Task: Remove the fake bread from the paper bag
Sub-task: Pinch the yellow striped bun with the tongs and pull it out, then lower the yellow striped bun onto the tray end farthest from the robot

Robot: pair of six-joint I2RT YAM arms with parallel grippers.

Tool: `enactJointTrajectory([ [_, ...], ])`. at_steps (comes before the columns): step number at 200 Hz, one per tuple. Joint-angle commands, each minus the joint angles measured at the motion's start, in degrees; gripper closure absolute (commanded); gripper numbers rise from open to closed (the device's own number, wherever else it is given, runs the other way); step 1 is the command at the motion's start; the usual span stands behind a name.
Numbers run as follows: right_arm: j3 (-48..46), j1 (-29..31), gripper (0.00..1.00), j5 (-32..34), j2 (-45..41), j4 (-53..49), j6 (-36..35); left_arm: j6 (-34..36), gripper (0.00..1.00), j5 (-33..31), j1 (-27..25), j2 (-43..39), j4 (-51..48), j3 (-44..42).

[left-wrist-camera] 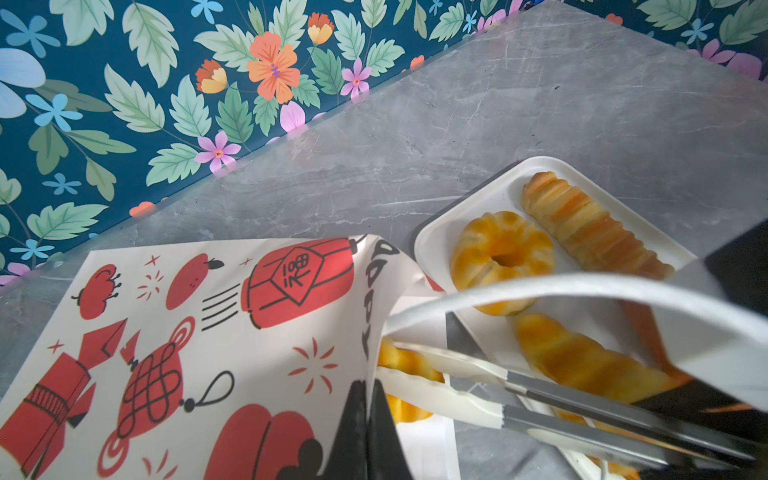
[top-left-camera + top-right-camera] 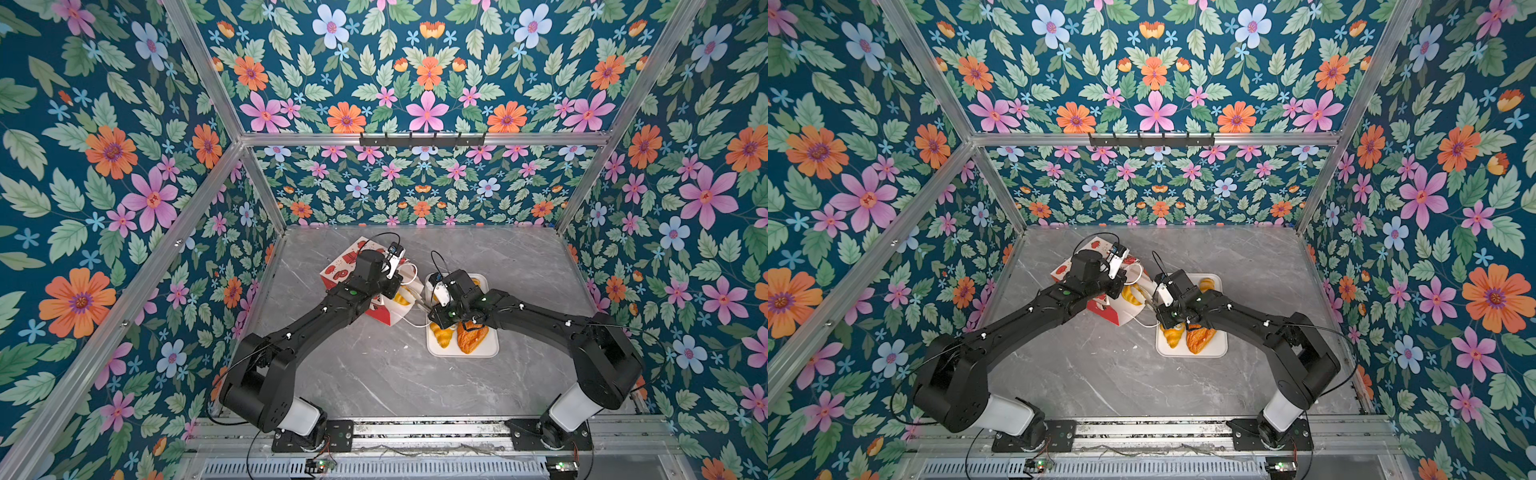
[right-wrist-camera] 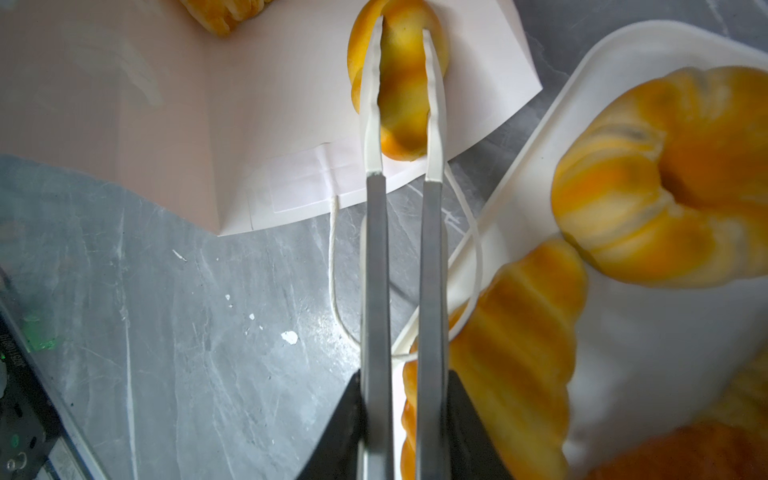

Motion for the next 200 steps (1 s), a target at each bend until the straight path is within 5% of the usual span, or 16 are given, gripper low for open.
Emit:
enactJointTrajectory([
  [1, 0.0, 0.0, 0.76, -0.4, -2.1, -1.4, 0.0, -0.6, 1.0, 0.2, -0.1, 0.0, 2.5, -0.2],
  [55, -3.8, 0.0, 0.78, -1.3, -11.6, -6.4, 1.7, -1.7, 1.0, -2.1, 0.1, 0.6, 3.6, -0.4],
  [134, -12.8, -2.1, 0.8, 6.9, -34.0, -20.0, 5.5, -4.3, 1.0, -4.8, 0.2, 2.6, 7.3, -0.9],
  [200, -13.7, -6.3, 0.79, 14.1, -38.0, -23.1, 7.3, -5.5, 1.0, -5.0, 0.6, 2.6, 8.4, -0.9],
])
